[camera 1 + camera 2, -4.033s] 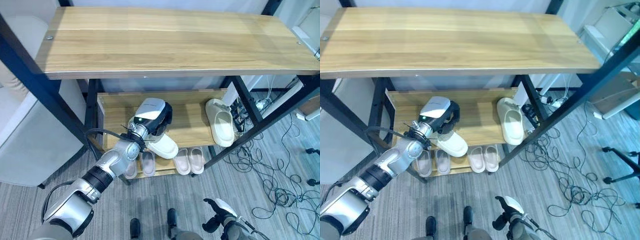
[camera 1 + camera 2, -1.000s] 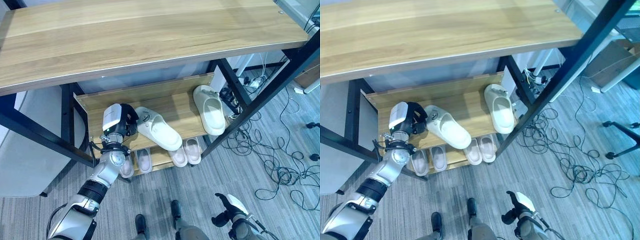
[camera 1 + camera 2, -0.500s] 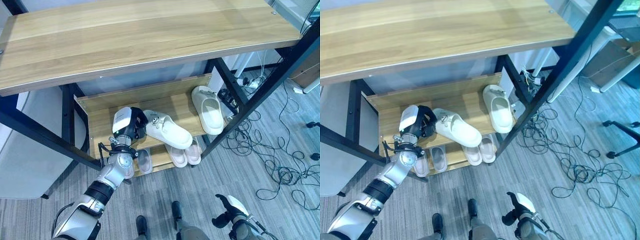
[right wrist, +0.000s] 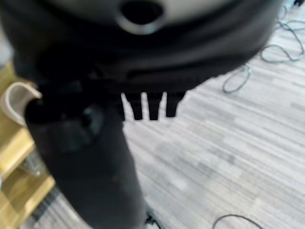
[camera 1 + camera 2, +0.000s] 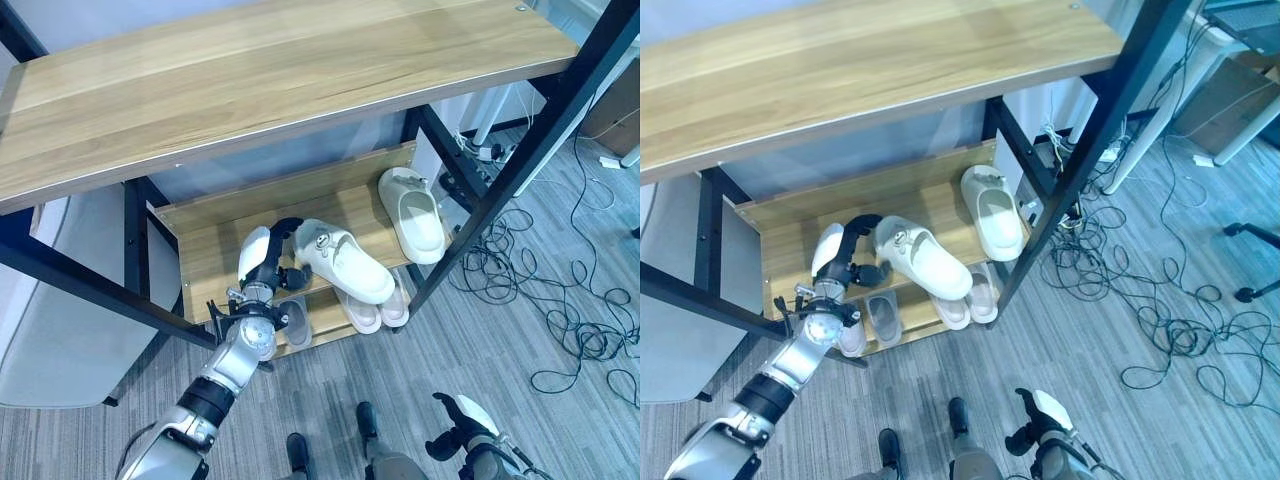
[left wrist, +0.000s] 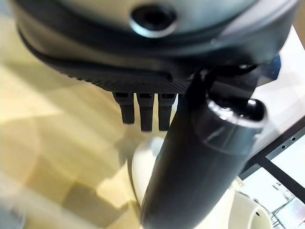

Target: Arrange the slippers neatly on the shoe rack.

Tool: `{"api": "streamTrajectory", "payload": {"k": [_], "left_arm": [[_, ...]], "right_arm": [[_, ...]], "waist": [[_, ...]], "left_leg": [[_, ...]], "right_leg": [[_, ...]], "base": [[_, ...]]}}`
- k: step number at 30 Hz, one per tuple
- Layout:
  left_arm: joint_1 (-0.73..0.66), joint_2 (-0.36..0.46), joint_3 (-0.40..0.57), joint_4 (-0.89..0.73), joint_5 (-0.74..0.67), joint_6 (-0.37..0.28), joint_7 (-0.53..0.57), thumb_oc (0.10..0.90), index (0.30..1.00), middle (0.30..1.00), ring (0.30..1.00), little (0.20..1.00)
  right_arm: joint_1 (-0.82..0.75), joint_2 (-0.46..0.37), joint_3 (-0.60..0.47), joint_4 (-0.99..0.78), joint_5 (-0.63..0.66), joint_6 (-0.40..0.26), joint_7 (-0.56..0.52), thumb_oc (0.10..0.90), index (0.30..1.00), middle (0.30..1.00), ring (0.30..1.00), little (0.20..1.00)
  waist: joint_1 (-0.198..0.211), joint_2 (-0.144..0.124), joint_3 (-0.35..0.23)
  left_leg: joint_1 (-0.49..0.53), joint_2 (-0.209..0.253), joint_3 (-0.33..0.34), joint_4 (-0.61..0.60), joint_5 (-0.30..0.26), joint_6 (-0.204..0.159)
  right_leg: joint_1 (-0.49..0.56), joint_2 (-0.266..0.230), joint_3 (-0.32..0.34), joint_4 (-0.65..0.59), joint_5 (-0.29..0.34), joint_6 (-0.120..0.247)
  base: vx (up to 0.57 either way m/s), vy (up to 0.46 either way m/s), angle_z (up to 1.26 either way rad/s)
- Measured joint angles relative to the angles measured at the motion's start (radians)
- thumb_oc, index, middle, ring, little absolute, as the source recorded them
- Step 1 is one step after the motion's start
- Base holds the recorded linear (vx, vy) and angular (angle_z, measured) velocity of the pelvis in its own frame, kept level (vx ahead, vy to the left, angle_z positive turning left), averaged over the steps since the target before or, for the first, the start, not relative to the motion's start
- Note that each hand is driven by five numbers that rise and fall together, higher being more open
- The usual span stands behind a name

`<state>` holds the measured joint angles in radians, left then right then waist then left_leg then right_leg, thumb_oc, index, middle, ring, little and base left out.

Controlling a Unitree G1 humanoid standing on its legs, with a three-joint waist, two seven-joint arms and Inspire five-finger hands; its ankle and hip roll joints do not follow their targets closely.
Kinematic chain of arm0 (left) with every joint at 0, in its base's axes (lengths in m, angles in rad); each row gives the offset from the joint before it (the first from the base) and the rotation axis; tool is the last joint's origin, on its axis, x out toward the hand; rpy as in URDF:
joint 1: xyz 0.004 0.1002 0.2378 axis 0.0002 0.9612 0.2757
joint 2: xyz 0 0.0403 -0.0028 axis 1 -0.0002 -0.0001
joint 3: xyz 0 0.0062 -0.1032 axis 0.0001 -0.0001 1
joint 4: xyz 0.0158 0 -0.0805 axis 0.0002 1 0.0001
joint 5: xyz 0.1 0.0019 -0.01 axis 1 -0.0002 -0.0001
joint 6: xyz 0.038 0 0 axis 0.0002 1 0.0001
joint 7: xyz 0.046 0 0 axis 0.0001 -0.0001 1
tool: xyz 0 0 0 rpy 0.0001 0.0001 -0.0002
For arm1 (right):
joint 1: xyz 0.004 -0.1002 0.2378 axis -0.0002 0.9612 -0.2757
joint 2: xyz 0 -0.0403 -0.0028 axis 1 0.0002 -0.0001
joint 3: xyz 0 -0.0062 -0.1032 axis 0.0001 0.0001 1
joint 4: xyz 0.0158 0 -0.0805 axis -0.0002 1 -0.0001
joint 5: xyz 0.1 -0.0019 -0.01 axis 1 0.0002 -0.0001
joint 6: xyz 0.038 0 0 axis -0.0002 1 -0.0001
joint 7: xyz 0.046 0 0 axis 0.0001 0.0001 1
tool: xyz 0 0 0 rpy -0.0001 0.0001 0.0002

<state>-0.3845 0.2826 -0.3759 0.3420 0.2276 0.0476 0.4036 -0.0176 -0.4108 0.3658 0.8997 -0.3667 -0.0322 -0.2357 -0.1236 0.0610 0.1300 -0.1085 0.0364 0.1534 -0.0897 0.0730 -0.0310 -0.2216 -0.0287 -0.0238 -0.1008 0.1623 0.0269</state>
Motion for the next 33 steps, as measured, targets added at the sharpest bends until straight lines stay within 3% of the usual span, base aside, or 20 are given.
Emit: {"api": "streamTrajectory", "payload": {"k": [12, 19, 33], "left_arm": [[0.107, -0.001, 0.034, -0.132, -0.032, -0.024, -0.005, 0.8, 0.9, 0.9, 0.9, 0.9], [0.192, -0.005, 0.038, -0.167, -0.121, -0.038, -0.054, 0.8, 0.9, 0.9, 0.9, 0.9], [0.2, -0.023, 0.024, -0.167, -0.198, -0.039, -0.066, 0.8, 0.9, 0.9, 0.9, 0.9]], "right_arm": [[0.005, 0.001, -0.001, 0.001, 0.0, 0.001, -0.008, 0.8, 0.9, 0.9, 0.9, 0.9], [0.006, 0.001, -0.002, 0.002, 0.0, 0.002, -0.009, 0.8, 0.9, 0.9, 0.9, 0.9], [-0.004, 0.02, -0.002, 0.035, 0.0, 0.005, -0.015, 0.8, 0.9, 0.9, 0.9, 0.9]], "waist": [[0.005, 0.001, 0.015], [0.017, 0.002, 0.018], [0.026, -0.002, 0.022]], "left_leg": [[0.02, 0.002, -0.023, 0.0, 0.0, 0.0], [0.023, 0.003, -0.028, 0.0, 0.001, -0.001], [0.025, 0.003, -0.029, 0.0, 0.001, -0.001]], "right_leg": [[0.03, 0.0, -0.018, 0.0, -0.004, 0.002], [0.036, 0.0, -0.025, 0.0, -0.006, 0.005], [0.037, -0.001, -0.026, 0.0, -0.007, 0.005]], "base": [[-0.01, -0.02, 0.04], [0.0, -0.009, 0.02], [0.0, 0.0, 0.0]]}}
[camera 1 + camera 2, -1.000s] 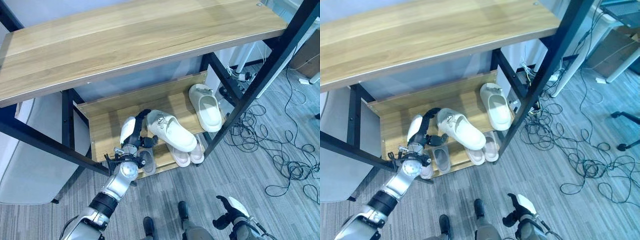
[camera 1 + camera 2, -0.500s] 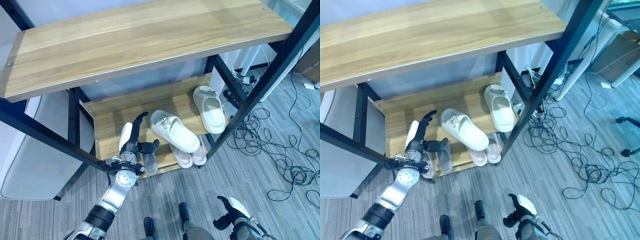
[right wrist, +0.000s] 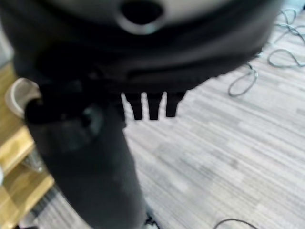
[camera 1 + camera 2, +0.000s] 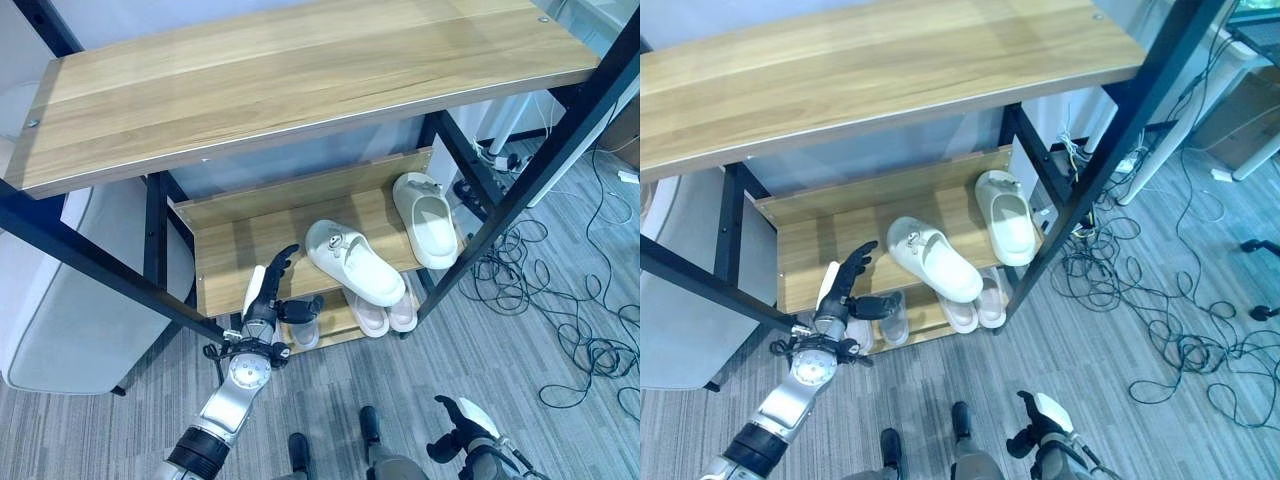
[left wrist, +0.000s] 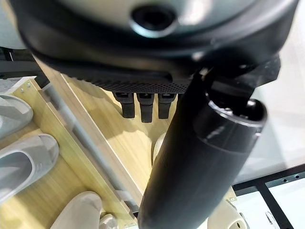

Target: Arrange the slippers neatly on the shoe rack.

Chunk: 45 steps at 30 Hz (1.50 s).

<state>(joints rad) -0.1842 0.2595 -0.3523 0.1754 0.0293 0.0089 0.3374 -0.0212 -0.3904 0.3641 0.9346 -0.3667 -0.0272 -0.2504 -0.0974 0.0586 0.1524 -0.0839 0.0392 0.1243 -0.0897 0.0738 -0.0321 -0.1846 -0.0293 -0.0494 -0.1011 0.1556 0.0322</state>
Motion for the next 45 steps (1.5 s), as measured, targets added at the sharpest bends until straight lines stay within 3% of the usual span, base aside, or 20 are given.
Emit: {"api": "streamTrajectory", "payload": {"k": [16, 28, 45], "left_arm": [[-0.134, -0.018, -0.036, 0.001, -0.001, 0.0, 0.05, 0.8, 0.9, 0.9, 0.9, 0.9], [-0.15, -0.041, -0.063, 0.005, -0.046, 0.0, 0.05, 0.8, 0.9, 0.9, 0.9, 0.9], [-0.349, -0.026, -0.093, 0.156, 0.206, 0.031, 0.092, 0.8, 0.9, 0.9, 0.9, 0.9]], "right_arm": [[-0.018, 0.009, 0.003, 0.0, 0.001, 0.001, -0.017, 0.8, 0.9, 0.9, 0.9, 0.9], [-0.023, 0.009, 0.003, 0.001, 0.002, 0.011, -0.019, 0.8, 0.9, 0.9, 0.9, 0.9], [-0.03, 0.008, 0.021, 0.035, 0.041, 0.009, -0.021, 0.8, 0.9, 0.9, 0.9, 0.9]], "waist": [[-0.021, 0.003, 0.018], [-0.03, 0.01, 0.016], [-0.055, 0.018, 0.015]], "left_leg": [[0.004, 0.0, 0.002, 0.0, 0.0, 0.0], [0.011, 0.0, 0.019, 0.0, 0.0, 0.0], [-0.02, 0.001, 0.031, 0.0, -0.001, 0.0]], "right_leg": [[0.003, 0.0, 0.002, 0.0, 0.0, 0.0], [0.003, 0.002, 0.018, 0.0, 0.001, -0.001], [-0.036, 0.005, 0.029, 0.0, 0.006, -0.005]], "base": [[0.0, 0.0, 0.0], [0.0, 0.0, -0.02], [0.0, -0.001, -0.02]]}}
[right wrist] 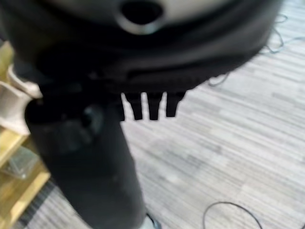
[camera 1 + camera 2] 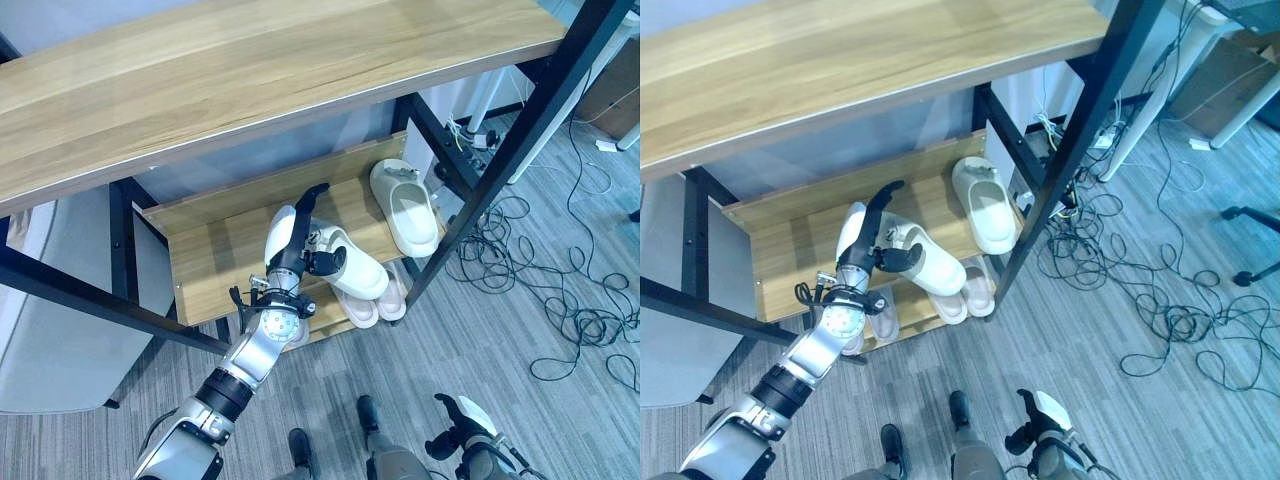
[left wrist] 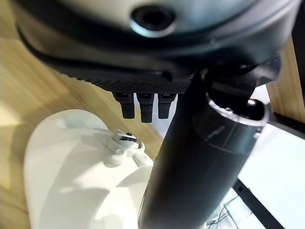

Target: Arrange the slippers neatly on the shoe rack.

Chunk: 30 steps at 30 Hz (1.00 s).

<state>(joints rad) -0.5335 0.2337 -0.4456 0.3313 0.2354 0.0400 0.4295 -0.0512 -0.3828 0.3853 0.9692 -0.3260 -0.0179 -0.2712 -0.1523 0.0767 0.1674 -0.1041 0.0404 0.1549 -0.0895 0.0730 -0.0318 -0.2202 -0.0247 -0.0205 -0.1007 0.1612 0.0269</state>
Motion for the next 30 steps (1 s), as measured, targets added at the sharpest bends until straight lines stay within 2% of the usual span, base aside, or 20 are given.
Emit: {"api": "streamTrajectory", "payload": {"k": [8, 9, 11, 19, 30], "left_arm": [[-0.025, 0.029, -0.025, 0.055, 0.132, 0.035, -0.002, 0.8, 0.9, 0.9, 0.9, 0.9], [-0.025, 0.032, -0.025, 0.055, 0.154, 0.037, -0.002, 0.593, 0.589, 0.589, 0.589, 0.589], [-0.027, 0.036, -0.025, 0.055, 0.182, 0.043, -0.003, 0.4, 0.3, 0.3, 0.3, 0.3], [-0.052, 0.052, -0.024, 0.056, 0.236, 0.053, -0.006, 0.4, 0.3, 0.3, 0.3, 0.3], [-0.059, 0.068, -0.023, 0.056, 0.236, 0.052, -0.008, 0.4, 0.3, 0.3, 0.3, 0.3]], "right_arm": [[-0.006, 0.0, 0.0, -0.001, 0.001, -0.002, -0.002, 0.8, 0.9, 0.9, 0.9, 0.9], [-0.006, 0.0, 0.0, -0.001, 0.001, -0.003, -0.003, 0.8, 0.9, 0.9, 0.9, 0.9], [-0.006, 0.0, 0.0, -0.001, 0.002, -0.009, -0.003, 0.8, 0.9, 0.9, 0.9, 0.9], [-0.01, 0.0, 0.0, -0.005, 0.018, -0.022, -0.003, 0.8, 0.9, 0.9, 0.9, 0.9], [-0.023, 0.0, -0.001, -0.005, 0.022, -0.022, -0.002, 0.8, 0.9, 0.9, 0.9, 0.9]], "waist": [[-0.004, -0.001, 0.001], [-0.004, -0.001, 0.001], [-0.004, -0.002, 0.001], [-0.004, -0.011, 0.007], [-0.003, -0.024, 0.016]], "left_leg": [[-0.009, 0.001, 0.0, 0.0, 0.0, 0.0], [-0.01, 0.001, 0.0, 0.0, 0.0, 0.0], [-0.011, 0.001, 0.0, 0.0, 0.0, 0.0], [-0.015, 0.001, -0.001, 0.0, 0.0, 0.0], [-0.008, 0.003, 0.001, 0.0, 0.0, 0.0]], "right_leg": [[-0.009, 0.001, 0.0, 0.0, 0.0, 0.0], [-0.01, 0.001, 0.0, 0.0, 0.0, 0.0], [-0.011, 0.001, 0.0, 0.0, 0.0, 0.0], [-0.014, 0.002, -0.001, 0.0, 0.0, 0.0], [-0.007, 0.003, -0.001, 0.0, 0.0, 0.0]], "base": [[0.0, 0.0, 0.0], [0.0, 0.0, 0.0], [0.0, 0.0, 0.0], [0.0, 0.0, 0.0], [0.0, 0.0, 0.0]]}}
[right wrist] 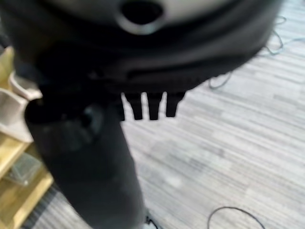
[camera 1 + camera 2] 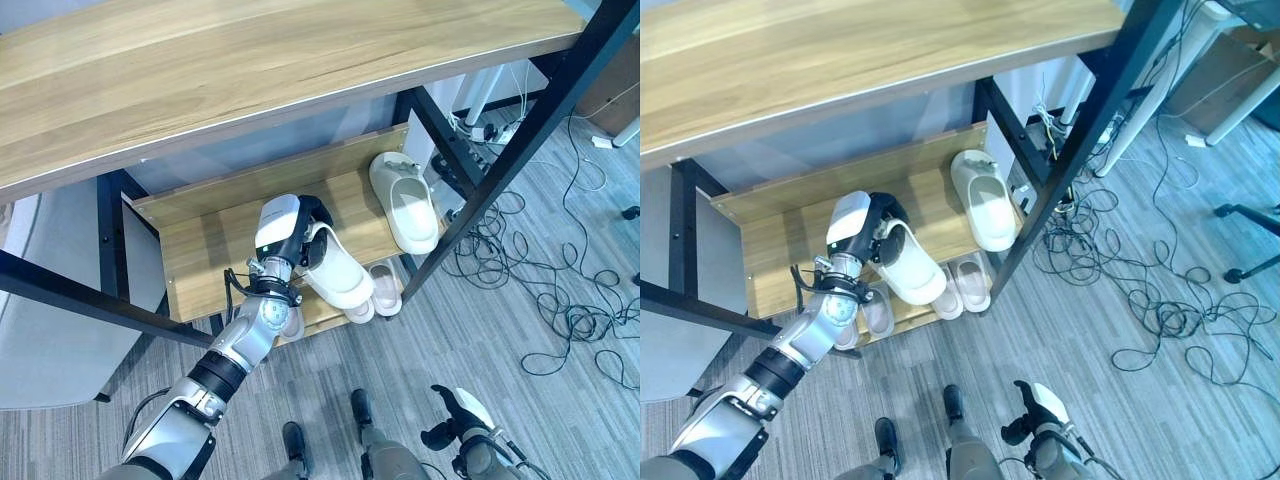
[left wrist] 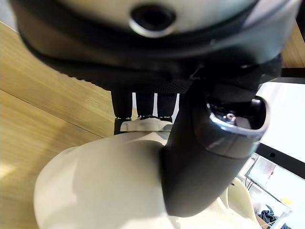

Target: Arrange the slippers neatly on the shoe rack.

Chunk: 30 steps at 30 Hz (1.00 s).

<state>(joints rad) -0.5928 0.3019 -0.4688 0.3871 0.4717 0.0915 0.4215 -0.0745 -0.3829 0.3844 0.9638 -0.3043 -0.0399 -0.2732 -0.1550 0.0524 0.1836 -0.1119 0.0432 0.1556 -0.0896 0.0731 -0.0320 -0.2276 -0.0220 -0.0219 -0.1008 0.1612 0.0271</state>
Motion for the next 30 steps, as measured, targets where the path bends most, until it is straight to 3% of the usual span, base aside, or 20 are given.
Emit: {"api": "streamTrajectory", "payload": {"k": [5, 14, 16, 27, 30], "left_arm": [[-0.003, 0.014, 0.002, -0.016, -0.002, -0.003, 0.0, 0.4, 0.3, 0.3, 0.3, 0.3], [-0.011, 0.05, 0.006, -0.051, -0.038, -0.01, 0.0, 0.4, 0.3, 0.3, 0.3, 0.3], [-0.017, 0.066, 0.008, -0.053, -0.04, -0.011, 0.0, 0.4, 0.3, 0.3, 0.3, 0.3], [-0.146, 0.099, -0.008, -0.05, -0.04, -0.028, 0.004, 0.4, 0.3, 0.3, 0.3, 0.3], [-0.196, 0.131, -0.043, -0.034, -0.039, -0.033, 0.004, 0.4, 0.3, 0.3, 0.3, 0.3]], "right_arm": [[-0.006, -0.003, -0.002, -0.012, 0.0, 0.001, 0.001, 0.8, 0.9, 0.9, 0.9, 0.9], [-0.009, -0.004, -0.003, -0.037, -0.006, 0.002, 0.005, 0.8, 0.9, 0.9, 0.9, 0.9], [-0.01, -0.007, -0.004, -0.036, -0.009, 0.002, 0.005, 0.8, 0.9, 0.9, 0.9, 0.9], [-0.009, -0.044, -0.029, -0.028, -0.009, 0.005, 0.005, 0.8, 0.9, 0.9, 0.9, 0.9], [-0.011, -0.051, -0.03, -0.027, -0.008, 0.004, 0.005, 0.8, 0.9, 0.9, 0.9, 0.9]], "waist": [[0.0, 0.009, 0.024], [-0.009, 0.057, 0.049], [-0.029, 0.065, 0.051], [-0.058, 0.109, 0.053], [-0.073, 0.133, 0.054]], "left_leg": [[0.011, 0.0, 0.007, 0.0, 0.0, 0.0], [0.021, -0.003, 0.058, 0.0, -0.003, -0.001], [0.022, -0.004, 0.07, 0.0, -0.005, -0.001], [0.024, -0.008, 0.118, 0.0, -0.005, -0.001], [0.02, -0.009, 0.126, 0.0, -0.005, -0.001]], "right_leg": [[0.009, 0.001, 0.005, 0.0, 0.0, 0.0], [-0.002, 0.003, 0.051, 0.0, 0.003, 0.004], [-0.007, 0.003, 0.057, 0.0, 0.005, 0.003], [-0.028, 0.007, 0.106, 0.007, 0.012, 0.007], [-0.034, 0.007, 0.111, 0.007, 0.012, 0.007]], "base": [[0.0, 0.018, -0.02], [0.01, 0.045, -0.14], [0.04, 0.058, -0.19], [0.02, 0.014, -0.14], [0.01, 0.008, -0.07]]}}
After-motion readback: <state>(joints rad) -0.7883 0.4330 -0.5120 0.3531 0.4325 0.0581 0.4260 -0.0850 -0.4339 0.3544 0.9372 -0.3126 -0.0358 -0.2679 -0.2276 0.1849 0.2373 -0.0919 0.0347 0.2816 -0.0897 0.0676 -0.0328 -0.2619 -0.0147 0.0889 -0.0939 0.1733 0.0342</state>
